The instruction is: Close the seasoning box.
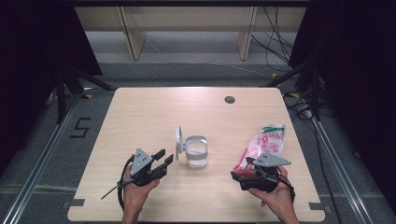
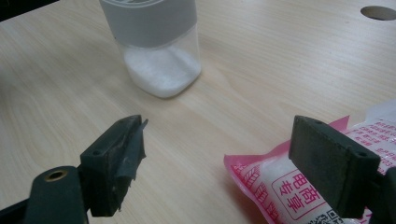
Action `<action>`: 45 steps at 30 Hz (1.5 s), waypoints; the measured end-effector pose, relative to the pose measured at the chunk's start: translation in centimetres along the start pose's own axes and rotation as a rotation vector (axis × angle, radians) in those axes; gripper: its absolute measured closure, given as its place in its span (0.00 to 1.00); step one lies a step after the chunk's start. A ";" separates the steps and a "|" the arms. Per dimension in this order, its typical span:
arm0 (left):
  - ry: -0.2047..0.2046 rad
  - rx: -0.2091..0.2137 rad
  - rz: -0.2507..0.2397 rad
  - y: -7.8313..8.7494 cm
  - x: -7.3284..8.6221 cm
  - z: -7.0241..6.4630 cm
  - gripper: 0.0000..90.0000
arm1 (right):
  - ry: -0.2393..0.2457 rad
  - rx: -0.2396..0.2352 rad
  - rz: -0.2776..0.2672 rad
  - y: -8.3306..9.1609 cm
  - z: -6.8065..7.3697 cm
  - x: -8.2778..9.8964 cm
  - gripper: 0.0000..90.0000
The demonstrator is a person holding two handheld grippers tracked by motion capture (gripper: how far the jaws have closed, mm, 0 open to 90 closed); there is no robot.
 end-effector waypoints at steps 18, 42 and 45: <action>-0.076 0.035 -0.031 -0.8 -2.1 -0.6 0.99 | -0.005 0.024 0.003 0.1 0.1 0.2 0.22; -0.103 0.062 -0.054 -1.5 -4.1 -1.6 0.99 | -0.002 0.022 0.005 0.2 0.2 0.4 0.23; -0.108 0.058 -0.055 -1.5 -4.3 -1.6 0.99 | 0.000 0.016 0.012 0.3 0.2 0.5 0.23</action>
Point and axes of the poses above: each handheld gripper's, and its own axes: y roughly backward along the jaws, x roughly out of its underside, z roughly to its left, the point moved 10 cm from there along -y, roughly forward along the jaws, and after that the axes turned 4 degrees about -z, right-handed, at the moved point
